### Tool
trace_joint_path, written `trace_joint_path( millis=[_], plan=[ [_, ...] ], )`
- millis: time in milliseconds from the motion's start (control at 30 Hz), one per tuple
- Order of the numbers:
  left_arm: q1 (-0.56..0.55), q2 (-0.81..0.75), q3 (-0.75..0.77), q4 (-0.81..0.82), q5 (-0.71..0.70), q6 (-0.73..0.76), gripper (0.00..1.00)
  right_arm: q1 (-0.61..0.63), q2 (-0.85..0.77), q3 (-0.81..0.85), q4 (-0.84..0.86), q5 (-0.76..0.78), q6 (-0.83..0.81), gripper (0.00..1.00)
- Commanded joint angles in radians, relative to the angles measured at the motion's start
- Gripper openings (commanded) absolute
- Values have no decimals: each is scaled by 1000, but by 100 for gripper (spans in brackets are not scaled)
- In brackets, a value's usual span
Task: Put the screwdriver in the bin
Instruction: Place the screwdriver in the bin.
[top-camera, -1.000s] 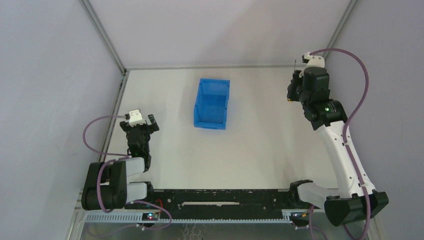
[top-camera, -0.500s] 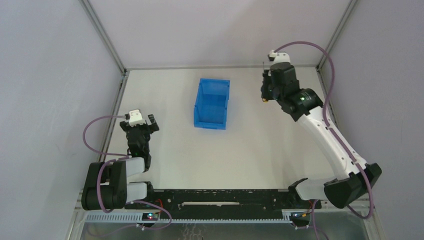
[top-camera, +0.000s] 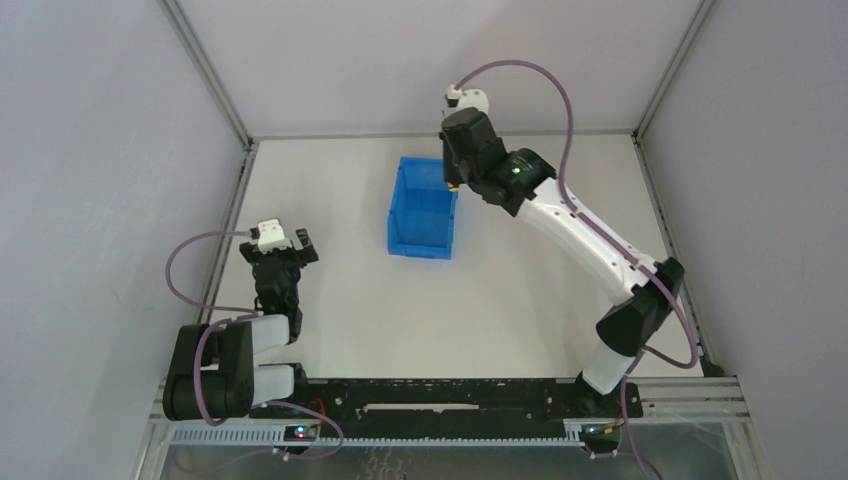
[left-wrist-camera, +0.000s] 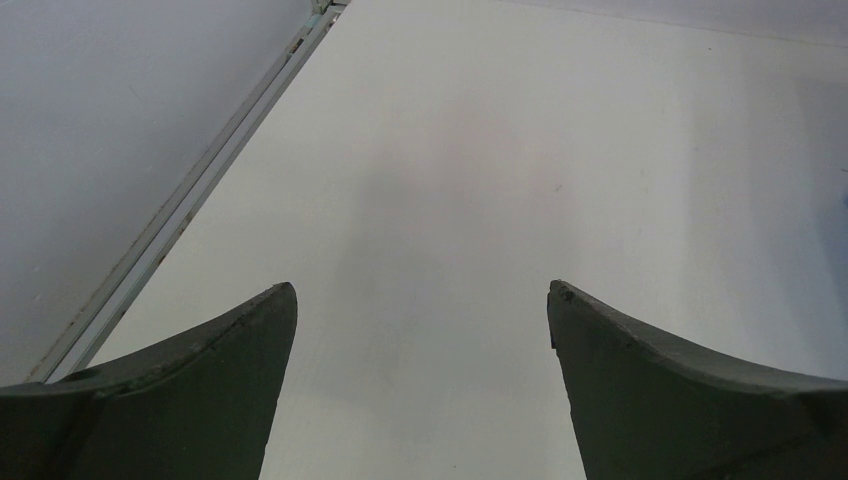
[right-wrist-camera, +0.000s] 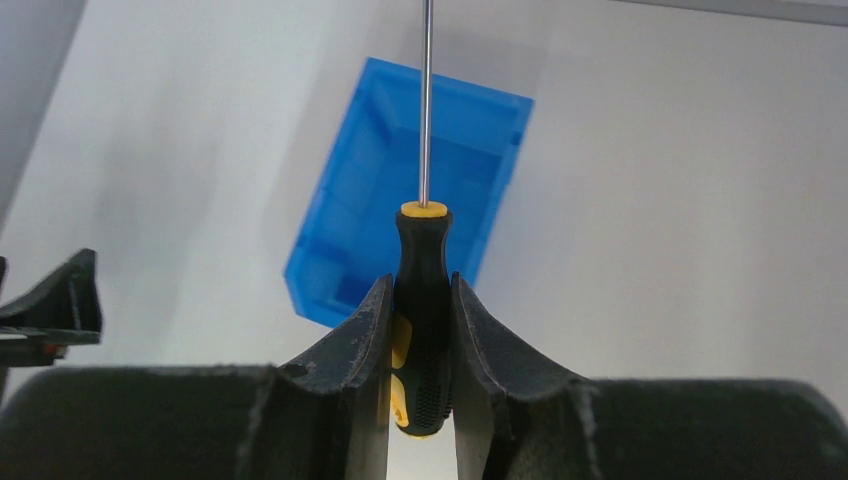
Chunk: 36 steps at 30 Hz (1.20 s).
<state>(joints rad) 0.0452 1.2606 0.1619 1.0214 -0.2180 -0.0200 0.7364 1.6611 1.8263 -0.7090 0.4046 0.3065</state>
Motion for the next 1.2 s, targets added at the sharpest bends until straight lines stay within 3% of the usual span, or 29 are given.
trace_joint_path(
  millis=[0, 167, 633, 1167],
  plan=[
    [-4, -4, 34, 22, -9, -5, 100, 49, 84, 135, 6, 60, 61, 25],
    [-5, -5, 34, 22, -10, -5, 100, 71, 184, 225, -16, 65, 81, 25],
    [-4, -4, 35, 22, -9, -4, 100, 47, 293, 42, 128, -5, 99, 26],
    [-4, -4, 35, 22, -10, -5, 100, 27, 555, 53, 214, -88, 113, 26]
  ],
)
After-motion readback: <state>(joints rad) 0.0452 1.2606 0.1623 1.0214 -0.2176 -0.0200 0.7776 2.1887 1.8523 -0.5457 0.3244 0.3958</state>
